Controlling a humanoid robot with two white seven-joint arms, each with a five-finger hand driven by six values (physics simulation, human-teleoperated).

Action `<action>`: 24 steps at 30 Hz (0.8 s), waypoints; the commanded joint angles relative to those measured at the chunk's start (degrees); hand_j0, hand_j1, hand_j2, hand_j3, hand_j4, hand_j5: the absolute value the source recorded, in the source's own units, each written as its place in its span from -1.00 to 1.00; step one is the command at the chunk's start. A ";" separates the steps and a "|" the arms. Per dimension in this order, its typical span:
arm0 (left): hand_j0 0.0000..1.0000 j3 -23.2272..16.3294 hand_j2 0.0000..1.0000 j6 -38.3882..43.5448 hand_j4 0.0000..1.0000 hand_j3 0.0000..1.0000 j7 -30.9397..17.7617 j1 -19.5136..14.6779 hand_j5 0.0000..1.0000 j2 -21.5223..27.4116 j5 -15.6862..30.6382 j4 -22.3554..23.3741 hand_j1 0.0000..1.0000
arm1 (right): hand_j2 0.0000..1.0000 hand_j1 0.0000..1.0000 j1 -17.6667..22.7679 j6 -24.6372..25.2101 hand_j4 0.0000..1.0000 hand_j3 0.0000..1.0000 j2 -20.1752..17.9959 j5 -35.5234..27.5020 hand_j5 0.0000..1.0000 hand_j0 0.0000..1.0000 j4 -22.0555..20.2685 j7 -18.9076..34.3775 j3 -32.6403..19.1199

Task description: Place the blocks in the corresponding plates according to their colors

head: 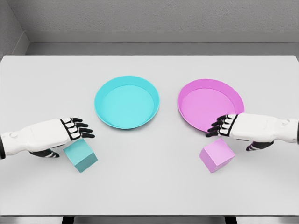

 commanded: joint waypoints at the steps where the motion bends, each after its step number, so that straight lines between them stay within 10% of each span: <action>1: 1.00 -0.78 1.00 0.08 1.00 1.00 0.10 0.00 1.00 -0.49 0.38 -0.15 1.00 | 1.00 1.00 0.00 0.13 1.00 1.00 0.35 -0.35 1.00 1.00 0.04 0.40 0.60; 24: 1.00 -4.73 1.00 0.08 1.00 1.00 -2.27 -0.88 1.00 -2.95 0.11 -0.15 1.00 | 1.00 1.00 -7.38 0.13 1.00 1.00 3.78 -0.35 1.00 1.00 -0.05 4.46 9.30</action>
